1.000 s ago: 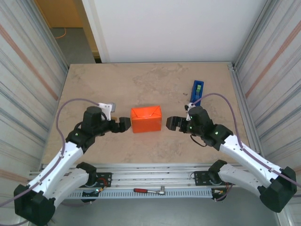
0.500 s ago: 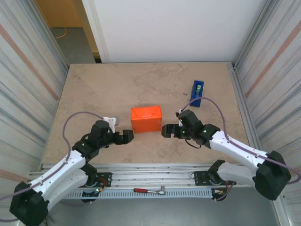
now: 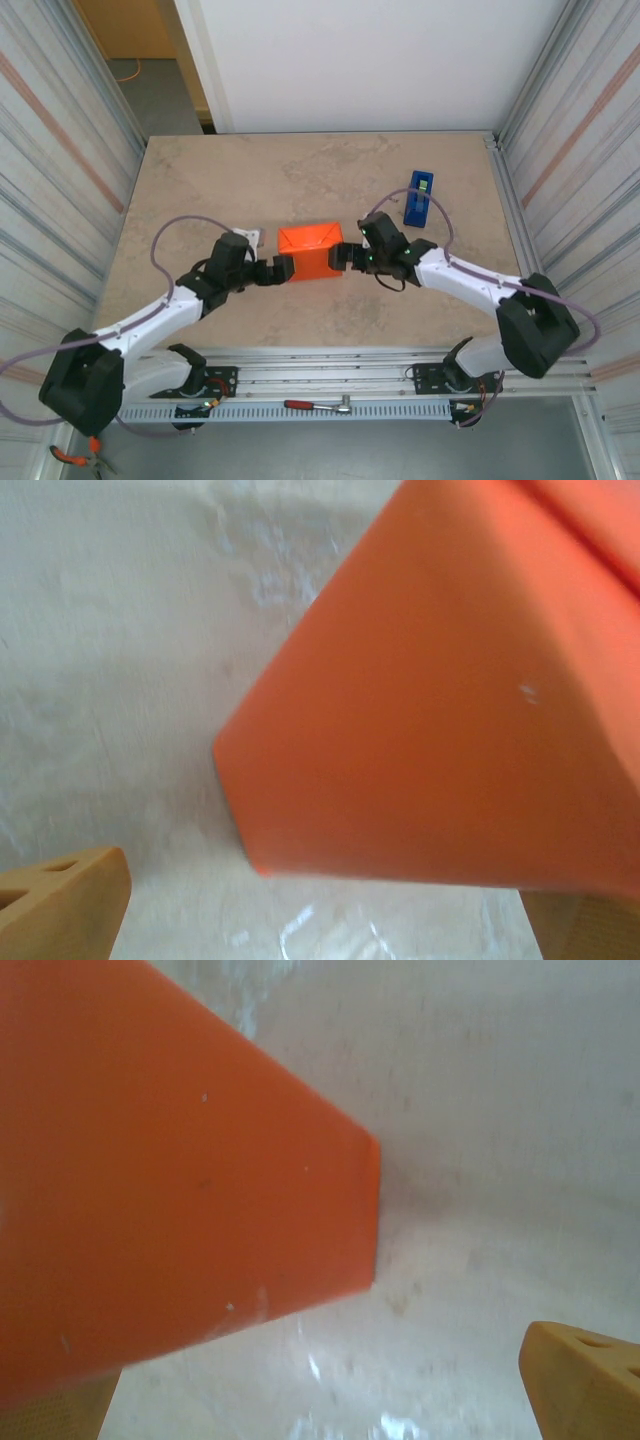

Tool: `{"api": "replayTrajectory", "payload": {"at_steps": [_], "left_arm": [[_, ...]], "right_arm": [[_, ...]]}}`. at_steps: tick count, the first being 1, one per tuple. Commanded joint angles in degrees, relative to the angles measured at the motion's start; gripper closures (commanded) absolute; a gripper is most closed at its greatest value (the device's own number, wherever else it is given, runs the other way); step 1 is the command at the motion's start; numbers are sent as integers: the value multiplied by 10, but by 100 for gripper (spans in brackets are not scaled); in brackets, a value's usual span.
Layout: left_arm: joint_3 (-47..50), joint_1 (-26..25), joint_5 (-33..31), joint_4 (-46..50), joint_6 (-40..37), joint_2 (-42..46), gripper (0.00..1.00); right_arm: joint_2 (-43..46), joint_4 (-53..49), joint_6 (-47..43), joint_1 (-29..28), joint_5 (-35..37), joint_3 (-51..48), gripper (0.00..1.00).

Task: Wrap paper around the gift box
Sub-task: Lay the gift box flat at the center of the table, then reset both arms

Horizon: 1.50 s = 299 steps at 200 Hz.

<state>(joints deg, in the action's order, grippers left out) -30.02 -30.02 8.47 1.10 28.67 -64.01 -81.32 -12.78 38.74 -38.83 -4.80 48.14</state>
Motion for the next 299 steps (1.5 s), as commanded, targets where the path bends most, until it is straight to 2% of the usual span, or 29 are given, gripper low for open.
{"api": "replayTrajectory", "payload": {"at_steps": [1,29,61,111,140,161,198,233,257,276,299], "left_arm": [[-54,34,9,-24,-42,-49,1],[-132,82,36,-20,-75,-129,1],[-228,114,56,19,-110,-205,1],[-257,137,62,38,-136,-205,1],[-241,146,46,48,-150,-166,1],[-226,151,27,60,-163,-124,1],[-191,158,-59,65,-228,-17,1],[-89,178,-161,-69,-329,96,1],[-25,190,-212,-137,-348,112,1],[39,208,-188,-205,-344,111,1],[88,225,-180,-258,-354,82,1]], "right_arm": [[-44,15,-10,23,-9,52,0],[-97,10,-16,48,-25,116,1],[-137,-12,-25,70,-41,175,2],[-110,-35,-34,93,-29,168,1],[-66,-61,-45,112,-12,146,1],[-23,-97,-63,126,31,138,1],[45,-145,-89,187,102,136,1],[85,-136,-109,272,141,124,1],[111,-77,-136,318,156,81,1],[134,-20,-174,326,204,31,1],[148,21,-224,328,217,-24,1]]}}
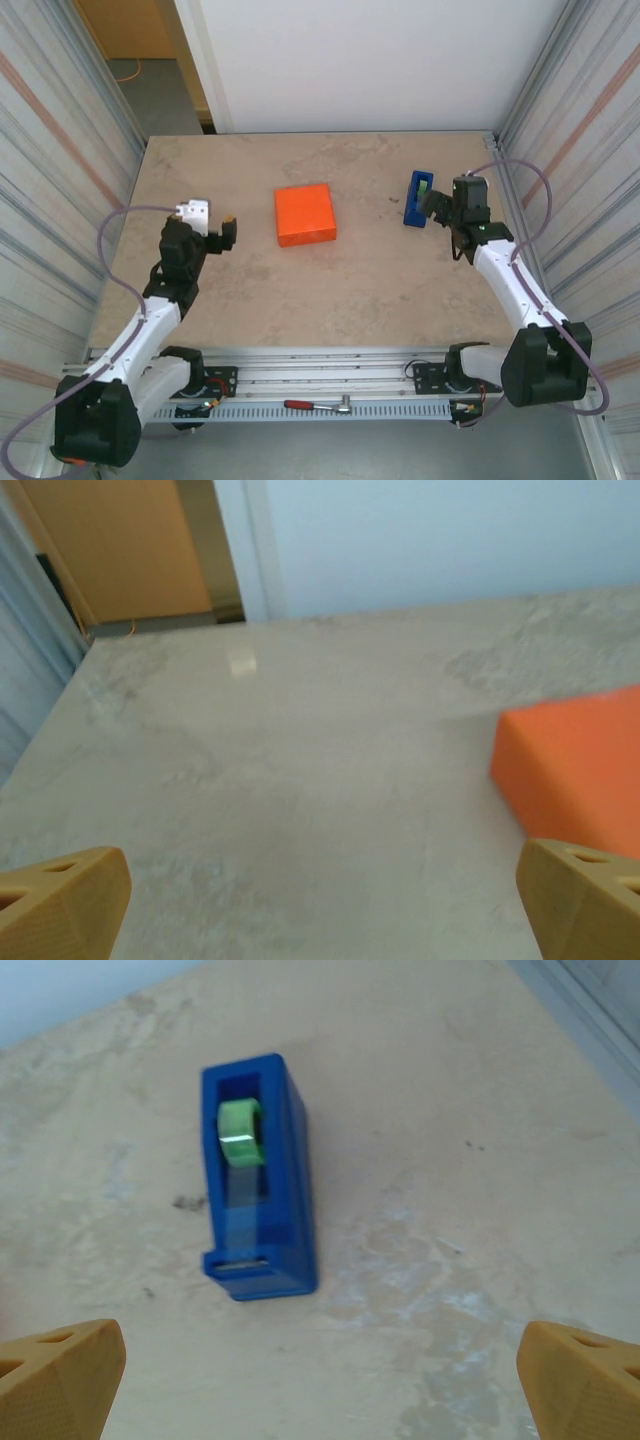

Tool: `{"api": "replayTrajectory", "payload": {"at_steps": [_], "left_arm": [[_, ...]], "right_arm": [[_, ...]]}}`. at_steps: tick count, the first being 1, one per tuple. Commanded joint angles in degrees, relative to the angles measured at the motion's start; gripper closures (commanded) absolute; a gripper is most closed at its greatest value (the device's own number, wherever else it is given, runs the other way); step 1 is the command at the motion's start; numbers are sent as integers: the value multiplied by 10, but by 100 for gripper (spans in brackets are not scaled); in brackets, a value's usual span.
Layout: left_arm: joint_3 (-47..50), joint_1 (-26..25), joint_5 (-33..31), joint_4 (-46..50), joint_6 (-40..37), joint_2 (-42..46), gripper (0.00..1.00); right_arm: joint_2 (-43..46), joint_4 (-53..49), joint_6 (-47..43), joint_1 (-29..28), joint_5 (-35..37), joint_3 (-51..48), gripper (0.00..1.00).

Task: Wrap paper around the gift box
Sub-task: Reset both arms

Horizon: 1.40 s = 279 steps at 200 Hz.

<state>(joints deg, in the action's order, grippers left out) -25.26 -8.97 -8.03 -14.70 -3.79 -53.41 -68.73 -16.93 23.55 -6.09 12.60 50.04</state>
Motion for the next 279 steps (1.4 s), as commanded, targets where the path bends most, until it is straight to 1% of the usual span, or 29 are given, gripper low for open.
{"api": "replayTrajectory", "payload": {"at_steps": [1,26,38,55,71,105,111,119,126,134,137,153,161,168,183,193,199,207,210,218,223,228,231,235,242,253,264,273,279], "left_arm": [[42,15,-15,-103,-31,-27,1],[68,17,-31,-181,-38,-96,1],[74,16,-43,-217,-33,-135,1],[77,16,-40,-269,-37,-185,1],[66,18,-11,-288,-44,-211,1],[64,24,42,-347,-50,-275,1],[64,25,42,-356,-51,-284,1],[64,32,46,-357,-40,-288,1],[71,42,66,-375,-34,-300,1],[75,49,93,-408,-39,-324,1],[72,50,98,-414,-42,-331,1],[44,58,117,-346,-39,-324,1],[41,65,130,-349,-36,-329,1],[37,67,134,-348,-35,-331,1],[20,80,150,-313,-24,-333,1],[13,87,153,-305,-13,-336,1],[11,92,161,-295,-9,-334,1],[11,93,163,-300,-8,-336,1],[11,93,163,-300,-8,-336,1],[10,94,163,-295,-8,-334,1],[11,94,162,-297,-8,-335,1],[11,94,162,-298,-8,-335,1],[11,93,163,-297,-8,-335,1],[10,94,163,-297,-8,-335,1],[10,94,163,-297,-7,-336,1],[9,95,163,-295,-8,-337,1],[5,96,165,-292,-6,-338,1],[5,96,164,-290,-6,-339,1],[5,97,163,-290,-6,-340,1]], "right_arm": [[23,64,-75,1,43,-46,1],[28,124,-103,5,59,-105,1],[24,169,-109,5,61,-138,1],[6,240,-122,6,72,-178,1],[-15,312,-132,8,73,-209,1],[-66,452,-150,17,39,-256,1],[-77,479,-152,21,32,-262,1],[-82,476,-144,29,20,-257,1],[-93,500,-148,40,-5,-259,1],[-99,468,-145,50,-31,-241,1],[-105,470,-147,55,-40,-238,1],[-119,460,-143,80,-89,-223,1],[-121,454,-139,91,-103,-218,1],[-123,462,-138,98,-107,-220,1],[-126,487,-139,110,-111,-226,1],[-140,540,-135,116,-99,-245,1],[-153,574,-135,120,-105,-253,1],[-151,529,-142,114,-106,-236,1],[-153,525,-147,110,-106,-232,1],[-171,562,-167,97,-115,-243,1],[-189,609,-178,86,-107,-262,1],[-209,689,-187,78,-94,-284,1],[-213,709,-188,70,-75,-290,1],[-208,691,-186,65,-56,-289,1],[-188,631,-182,64,-53,-275,1],[-208,664,-181,69,-59,-273,1],[-196,616,-171,81,-76,-261,1],[-204,639,-174,79,-75,-266,1],[-202,627,-172,80,-75,-262,1]]}}
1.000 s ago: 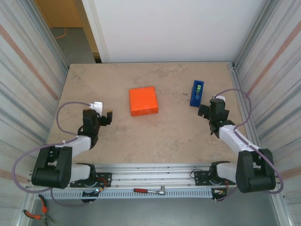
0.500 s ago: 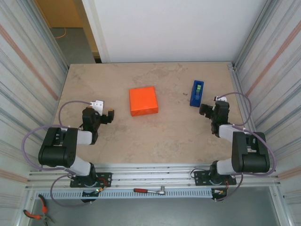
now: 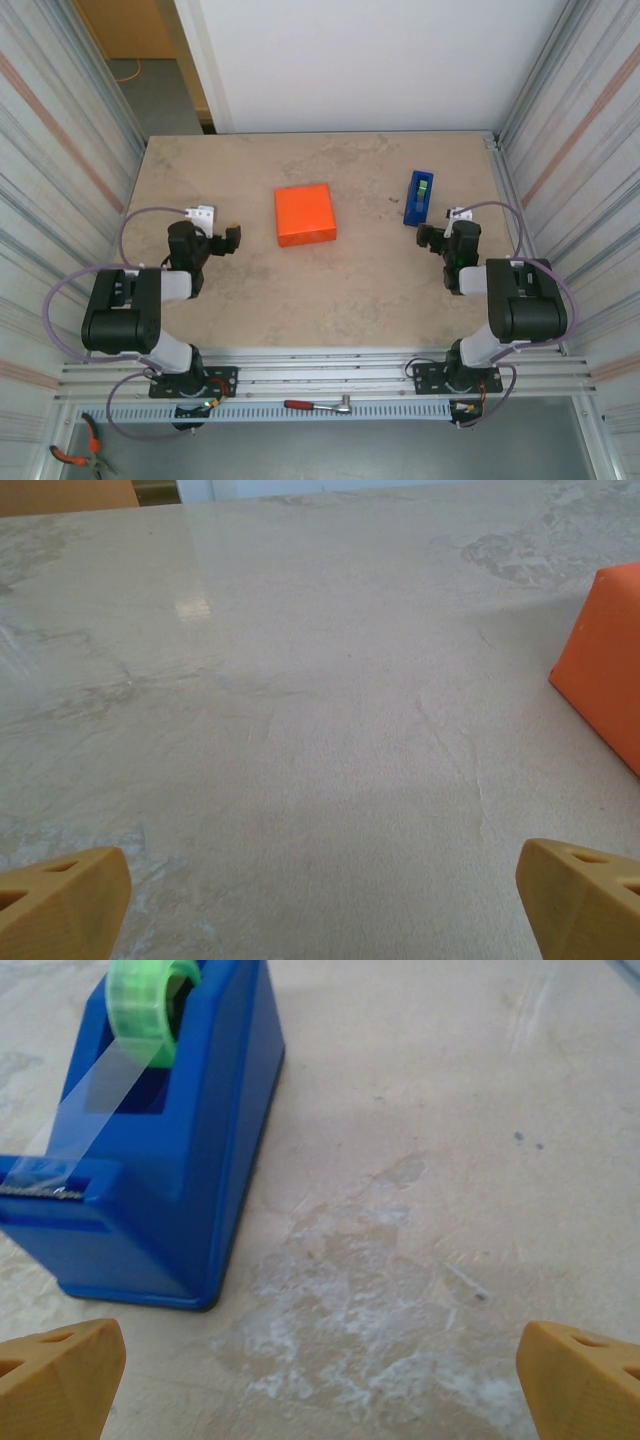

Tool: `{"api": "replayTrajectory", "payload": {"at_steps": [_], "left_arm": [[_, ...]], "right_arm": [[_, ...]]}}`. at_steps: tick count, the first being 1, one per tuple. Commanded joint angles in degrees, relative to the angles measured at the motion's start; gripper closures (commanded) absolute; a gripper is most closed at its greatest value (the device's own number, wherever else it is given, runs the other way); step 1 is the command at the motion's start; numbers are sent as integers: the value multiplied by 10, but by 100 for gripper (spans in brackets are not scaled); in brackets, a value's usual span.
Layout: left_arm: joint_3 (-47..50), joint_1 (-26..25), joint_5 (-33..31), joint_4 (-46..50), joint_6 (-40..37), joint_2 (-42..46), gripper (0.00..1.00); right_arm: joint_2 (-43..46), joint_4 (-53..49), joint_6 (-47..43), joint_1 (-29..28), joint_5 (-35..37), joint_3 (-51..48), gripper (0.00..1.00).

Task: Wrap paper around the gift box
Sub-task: Reset both arms

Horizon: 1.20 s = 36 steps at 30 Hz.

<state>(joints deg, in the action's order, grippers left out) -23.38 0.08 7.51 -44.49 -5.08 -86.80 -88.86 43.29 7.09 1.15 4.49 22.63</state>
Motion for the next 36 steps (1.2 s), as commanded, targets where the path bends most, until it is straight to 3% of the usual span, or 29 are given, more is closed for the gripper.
{"api": "replayTrajectory", "payload": {"at_steps": [1,36], "left_arm": [[-14,6,8,8,7,-6,1],[-4,-4,-25,-2,6,2,1]], "right_arm": [[0,21,-7,7,6,13,1],[6,30,-12,6,0,6,1]]}}
